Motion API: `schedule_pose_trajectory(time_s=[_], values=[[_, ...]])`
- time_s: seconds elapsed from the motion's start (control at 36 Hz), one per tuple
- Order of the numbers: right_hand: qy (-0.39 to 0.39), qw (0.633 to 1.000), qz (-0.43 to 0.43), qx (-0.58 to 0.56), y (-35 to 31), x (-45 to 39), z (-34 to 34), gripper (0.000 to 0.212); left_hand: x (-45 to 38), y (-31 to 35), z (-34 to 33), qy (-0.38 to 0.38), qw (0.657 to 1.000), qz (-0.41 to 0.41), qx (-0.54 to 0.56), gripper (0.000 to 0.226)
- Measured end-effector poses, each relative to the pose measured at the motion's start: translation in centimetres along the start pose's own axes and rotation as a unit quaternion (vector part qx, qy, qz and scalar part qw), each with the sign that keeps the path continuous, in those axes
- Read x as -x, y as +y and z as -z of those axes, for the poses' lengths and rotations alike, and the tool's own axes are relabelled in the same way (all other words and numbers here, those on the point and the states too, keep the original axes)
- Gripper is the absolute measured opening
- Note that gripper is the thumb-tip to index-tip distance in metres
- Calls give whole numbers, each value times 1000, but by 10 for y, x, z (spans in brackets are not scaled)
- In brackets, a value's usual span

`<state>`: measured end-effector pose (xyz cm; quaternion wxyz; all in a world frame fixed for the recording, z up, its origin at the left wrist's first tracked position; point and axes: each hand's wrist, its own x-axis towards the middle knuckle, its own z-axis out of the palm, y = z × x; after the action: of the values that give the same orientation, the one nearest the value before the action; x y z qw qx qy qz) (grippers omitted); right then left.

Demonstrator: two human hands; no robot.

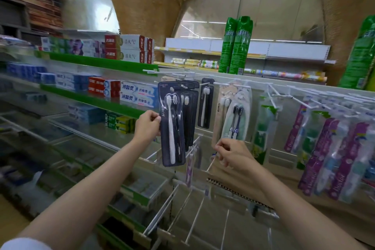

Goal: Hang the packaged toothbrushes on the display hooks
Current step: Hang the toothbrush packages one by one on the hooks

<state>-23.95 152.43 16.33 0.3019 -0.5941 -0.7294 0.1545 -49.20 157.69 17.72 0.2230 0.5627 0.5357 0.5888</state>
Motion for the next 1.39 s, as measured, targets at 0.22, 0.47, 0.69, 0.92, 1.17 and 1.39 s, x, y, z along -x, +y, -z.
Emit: schedule_pose_trajectory(time_s=[0.22, 0.47, 0.69, 0.92, 1.17, 1.39], values=[[27, 999, 35, 32, 11, 1, 10, 20, -23, 13, -19, 33, 989, -21, -144, 10], [54, 997, 12, 46, 37, 2, 30, 18, -42, 30, -57, 13, 977, 30, -213, 11], [67, 996, 7, 57, 58, 0, 41, 27, -44, 37, -69, 27, 975, 50, -213, 30], [79, 997, -7, 12, 66, 8, 51, 16, 16, 50, -98, -114, 990, -56, -62, 4], [130, 992, 5, 3, 84, 30, 77, 17, 71, 74, -159, -275, 951, -132, -37, 14], [182, 983, -6, 6, 108, 63, 116, 15, 90, 97, -214, -326, 941, -87, -11, 6]])
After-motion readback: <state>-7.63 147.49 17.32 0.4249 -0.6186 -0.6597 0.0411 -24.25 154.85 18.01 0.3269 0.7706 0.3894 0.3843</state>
